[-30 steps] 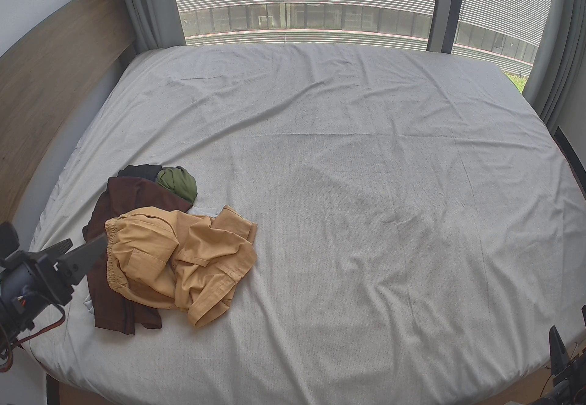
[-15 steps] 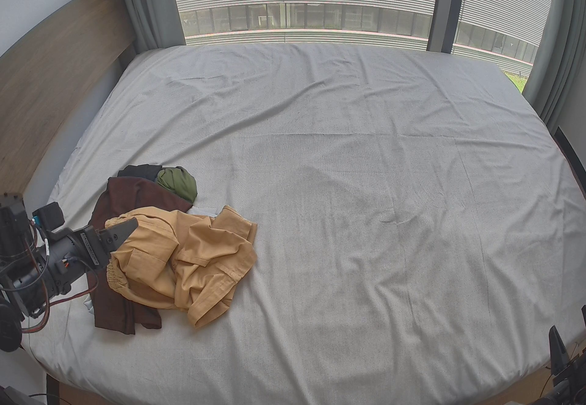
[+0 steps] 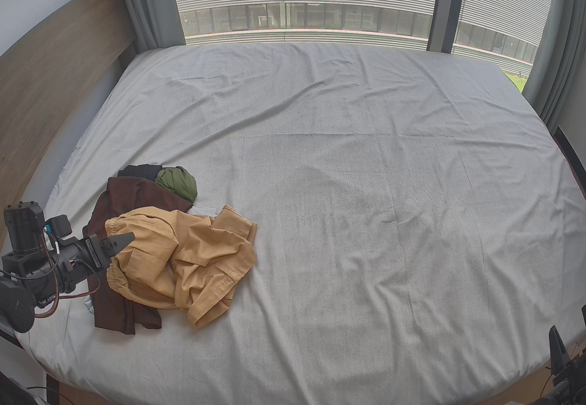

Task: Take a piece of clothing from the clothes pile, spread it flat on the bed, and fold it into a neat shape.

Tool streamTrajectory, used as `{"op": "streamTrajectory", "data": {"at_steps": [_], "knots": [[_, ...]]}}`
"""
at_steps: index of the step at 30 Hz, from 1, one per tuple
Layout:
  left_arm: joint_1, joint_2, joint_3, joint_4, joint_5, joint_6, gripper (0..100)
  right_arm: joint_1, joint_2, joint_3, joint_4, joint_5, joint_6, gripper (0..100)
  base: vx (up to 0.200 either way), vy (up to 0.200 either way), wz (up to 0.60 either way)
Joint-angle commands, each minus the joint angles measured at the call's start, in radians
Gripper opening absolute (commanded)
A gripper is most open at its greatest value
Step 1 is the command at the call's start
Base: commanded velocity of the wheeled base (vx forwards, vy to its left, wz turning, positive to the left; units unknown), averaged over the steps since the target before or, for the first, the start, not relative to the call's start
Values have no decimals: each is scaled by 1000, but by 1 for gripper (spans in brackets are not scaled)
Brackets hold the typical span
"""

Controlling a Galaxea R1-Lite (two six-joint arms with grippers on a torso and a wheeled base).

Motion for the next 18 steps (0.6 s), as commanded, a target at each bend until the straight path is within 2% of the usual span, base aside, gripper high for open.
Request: {"op": "streamTrajectory", "data": {"at_steps": [1, 6, 18], "knots": [[39, 69, -6, -16, -18, 1, 100, 1, -15, 18, 0, 0, 0, 100, 0, 0, 0], [74, 149, -6, -113, -41, -1, 100, 3, -15, 18, 0, 0, 0, 100, 0, 0, 0], [99, 373, -27, -321, -65, -6, 100, 3, -15, 18, 0, 0, 1, 100, 0, 0, 0]]}}
